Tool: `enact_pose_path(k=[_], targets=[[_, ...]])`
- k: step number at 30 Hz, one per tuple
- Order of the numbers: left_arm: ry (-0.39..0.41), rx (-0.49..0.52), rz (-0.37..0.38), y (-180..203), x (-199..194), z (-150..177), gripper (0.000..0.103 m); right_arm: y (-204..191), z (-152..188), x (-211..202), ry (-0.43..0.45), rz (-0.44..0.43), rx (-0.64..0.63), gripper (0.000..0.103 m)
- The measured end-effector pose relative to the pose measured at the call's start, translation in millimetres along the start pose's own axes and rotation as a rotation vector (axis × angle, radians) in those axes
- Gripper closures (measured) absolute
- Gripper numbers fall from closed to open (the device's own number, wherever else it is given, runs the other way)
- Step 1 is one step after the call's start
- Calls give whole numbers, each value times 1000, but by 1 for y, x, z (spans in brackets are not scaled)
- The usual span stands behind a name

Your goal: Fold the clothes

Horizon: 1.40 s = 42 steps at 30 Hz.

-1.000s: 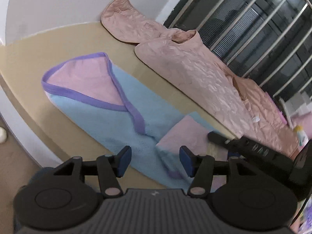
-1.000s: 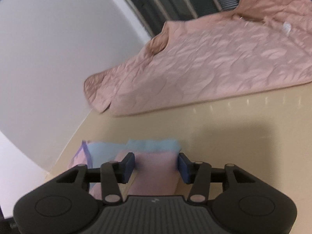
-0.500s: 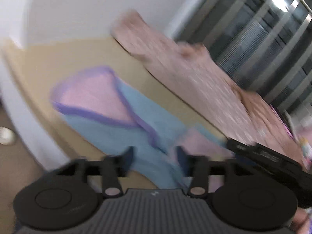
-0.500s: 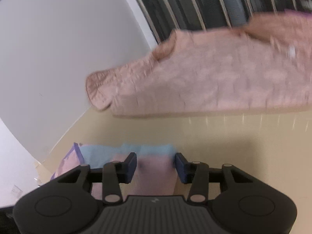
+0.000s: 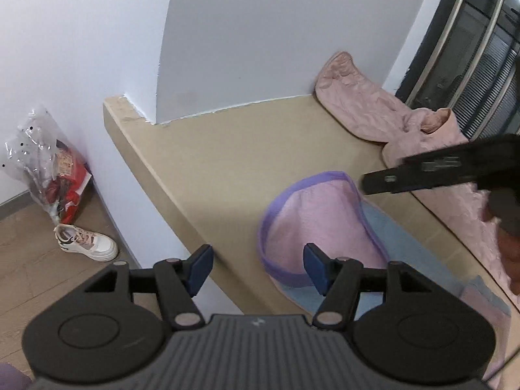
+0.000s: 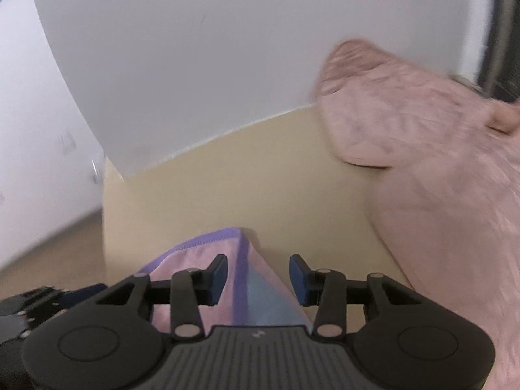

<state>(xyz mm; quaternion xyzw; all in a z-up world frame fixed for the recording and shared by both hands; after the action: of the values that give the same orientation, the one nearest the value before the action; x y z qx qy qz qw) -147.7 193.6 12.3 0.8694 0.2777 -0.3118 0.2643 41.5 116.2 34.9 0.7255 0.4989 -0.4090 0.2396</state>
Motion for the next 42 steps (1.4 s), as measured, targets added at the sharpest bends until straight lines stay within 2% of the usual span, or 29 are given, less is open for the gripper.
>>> enact_pose_path(k=[4,7,8,9,15,18,19,21,24,28,30,34,37,42], targets=[[-8,-36,19,-8,0,-3,46,-5,-5,21,-55,53,-8,67],[41,7,-1,-4,-4,-2,51,-1,1,22,-38,66,16,86],[57,20,-7,-3,-5,-2,59,2,3,21,-32,68,29,96],[72,32,-8,0,-7,-2,61,4,5,19,-28,72,41,98],[69,95,8,18,1,2,59,12,22,10,15,81,70,99],[74,100,12,22,4,2,62,15,26,4,39,115,80,99],[71,103,24,24,5,3,66,16,28,1,49,129,83,99],[53,118,60,29,8,6,96,17,31,-4,73,138,88,100],[32,137,119,36,9,10,101,20,35,-18,115,171,95,100],[67,145,182,48,8,3,101,36,44,-39,181,271,130,100],[132,209,236,68,10,-11,101,52,51,-52,212,308,179,100],[204,382,322,122,26,-35,101,98,70,-88,279,408,329,101],[197,453,387,167,44,-52,101,144,77,-105,315,481,444,101],[154,560,468,245,82,-62,101,196,101,-123,304,573,597,101]])
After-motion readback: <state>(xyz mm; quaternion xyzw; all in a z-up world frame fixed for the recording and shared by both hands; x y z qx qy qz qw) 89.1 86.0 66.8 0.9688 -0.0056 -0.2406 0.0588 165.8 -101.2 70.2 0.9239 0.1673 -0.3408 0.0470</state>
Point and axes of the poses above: each gripper's, at about its wrist camera, not at the fingertips, and x roughly the way its jaws point, y to its right, z to its underside, the point moved 1 cm from there along x, roughly the way its jaws point, and after that the axes turned 2 degrees about z, right-handed, at the moved point
